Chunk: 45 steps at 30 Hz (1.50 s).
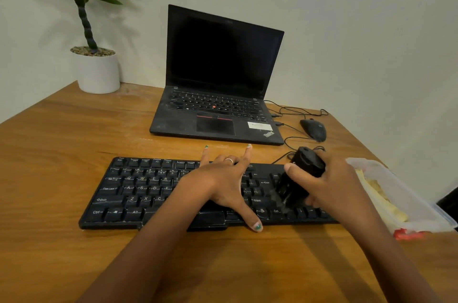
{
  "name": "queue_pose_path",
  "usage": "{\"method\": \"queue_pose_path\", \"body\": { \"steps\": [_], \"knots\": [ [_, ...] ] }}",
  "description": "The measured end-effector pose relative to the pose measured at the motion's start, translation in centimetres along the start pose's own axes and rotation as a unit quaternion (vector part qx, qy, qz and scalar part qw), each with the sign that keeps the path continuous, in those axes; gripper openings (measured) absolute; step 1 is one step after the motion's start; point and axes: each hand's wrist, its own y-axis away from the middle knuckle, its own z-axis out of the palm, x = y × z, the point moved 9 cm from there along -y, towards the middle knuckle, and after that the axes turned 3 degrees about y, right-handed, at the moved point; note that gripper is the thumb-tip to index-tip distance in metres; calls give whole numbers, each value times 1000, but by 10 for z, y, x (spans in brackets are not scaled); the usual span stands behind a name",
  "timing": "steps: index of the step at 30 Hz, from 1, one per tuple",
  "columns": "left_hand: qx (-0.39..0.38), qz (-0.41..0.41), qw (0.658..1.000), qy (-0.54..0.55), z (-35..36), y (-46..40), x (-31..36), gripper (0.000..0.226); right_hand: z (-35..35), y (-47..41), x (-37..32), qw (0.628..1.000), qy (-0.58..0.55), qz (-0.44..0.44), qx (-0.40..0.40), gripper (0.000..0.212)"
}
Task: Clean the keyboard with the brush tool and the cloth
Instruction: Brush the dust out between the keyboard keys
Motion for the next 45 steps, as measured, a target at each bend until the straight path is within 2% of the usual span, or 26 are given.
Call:
{"method": "queue_pose_path", "body": {
  "steps": [2, 6, 10, 14, 18, 23, 26, 29, 33, 37, 41, 44, 45],
  "knots": [
    [0, 0, 1000, 0, 0, 0, 0, 143, -6, 1, 1, 1000, 21, -1, 19, 17],
    [-1, 0, 1000, -3, 0, 0, 0, 143, 10, 10, -9, 996, -66, -1, -52, 17],
    [1, 1, 1000, -1, -1, 0, 1, 142, -2, 5, -8, 999, 35, -12, 26, 16],
    [2, 0, 1000, 0, -1, 0, 0, 142, 3, 10, -16, 1000, 11, -25, -12, 16],
    [3, 3, 1000, -4, 0, -1, 0, 143, -7, 10, -10, 999, 34, -21, 22, 15],
    [3, 0, 1000, -4, 0, -1, 0, 143, 1, 16, -10, 999, -32, -18, -19, 14],
    [2, 1, 1000, -4, 0, -1, 1, 143, -4, 18, -8, 999, -46, -13, 6, 16],
    [0, 0, 1000, -8, 0, 0, 1, 143, 11, 24, -17, 995, -88, -20, -32, 12],
    [-1, 0, 1000, -7, 0, 0, 0, 143, 4, 18, -18, 1000, -1, -26, 12, 18],
    [-2, 0, 1000, -13, 0, -1, 1, 142, 15, 22, -23, 998, -48, -19, -47, 17],
    [-4, 3, 1000, -4, 1, -1, 1, 142, 7, 20, -21, 1000, 18, -25, 4, 18],
    [-14, 6, 1000, -7, 3, -2, 0, 143, 18, 24, -31, 998, -24, -35, -54, 16],
    [-17, 6, 1000, -7, 3, -2, -1, 143, 17, 24, -30, 998, -12, -34, -49, 17]
  ]
}}
